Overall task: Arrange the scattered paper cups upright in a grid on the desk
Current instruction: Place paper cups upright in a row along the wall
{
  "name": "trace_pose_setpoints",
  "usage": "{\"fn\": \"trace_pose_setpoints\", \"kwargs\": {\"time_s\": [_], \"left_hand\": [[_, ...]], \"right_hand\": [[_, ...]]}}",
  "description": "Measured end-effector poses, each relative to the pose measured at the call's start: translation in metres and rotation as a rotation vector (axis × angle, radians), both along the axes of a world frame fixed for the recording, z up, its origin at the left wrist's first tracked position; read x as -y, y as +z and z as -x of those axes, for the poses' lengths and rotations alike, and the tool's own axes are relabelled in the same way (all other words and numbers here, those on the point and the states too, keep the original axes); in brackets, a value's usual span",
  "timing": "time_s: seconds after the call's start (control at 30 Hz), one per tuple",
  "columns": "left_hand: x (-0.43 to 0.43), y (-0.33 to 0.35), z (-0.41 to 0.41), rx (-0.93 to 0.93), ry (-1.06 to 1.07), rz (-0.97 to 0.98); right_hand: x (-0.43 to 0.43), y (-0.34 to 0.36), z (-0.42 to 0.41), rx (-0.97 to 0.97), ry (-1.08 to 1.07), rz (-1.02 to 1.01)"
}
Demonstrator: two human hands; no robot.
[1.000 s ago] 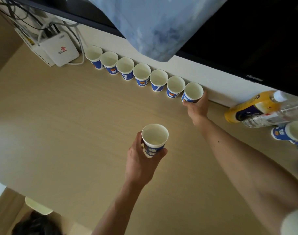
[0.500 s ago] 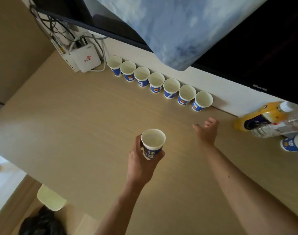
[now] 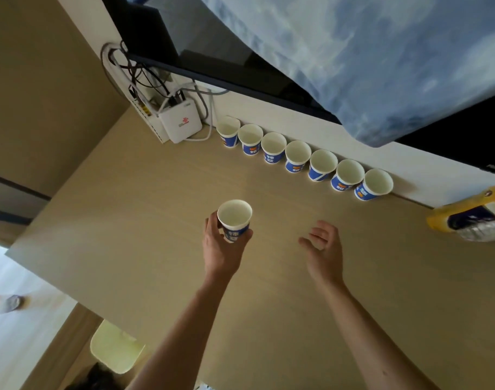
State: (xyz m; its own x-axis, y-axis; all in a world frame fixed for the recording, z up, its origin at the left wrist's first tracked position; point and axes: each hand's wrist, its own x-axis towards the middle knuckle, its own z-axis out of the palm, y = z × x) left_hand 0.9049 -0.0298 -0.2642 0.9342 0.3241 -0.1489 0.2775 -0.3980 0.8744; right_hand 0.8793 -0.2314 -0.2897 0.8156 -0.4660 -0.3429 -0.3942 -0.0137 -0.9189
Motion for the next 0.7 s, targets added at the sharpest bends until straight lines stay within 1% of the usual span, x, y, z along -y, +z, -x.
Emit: {"fn": "trace_pose_setpoints", "kwargs": {"time_s": [0.13,0.33,0.53,0.7], "left_hand": [[-0.028,-0.011,-0.051,0.033,-0.014,-0.029],[-0.05,-0.039,-0.118,0.064,-0.02,-0.036],[-0.052,-0.071,-0.161,0.084,-0.04,-0.035],[-0.047,-0.087,-0.187,0.068,-0.045,-0.044]], "right_hand": [[-0.03,0.009,-0.018,-0.014,0.024,0.001],[-0.047,0.011,-0.029,-0.021,-0.005,0.002],[-0.042,0.005,-0.02,-0.093,0.035,0.014],[-0.04,0.0,-0.013,-0.091,-0.012,-0.001]]}}
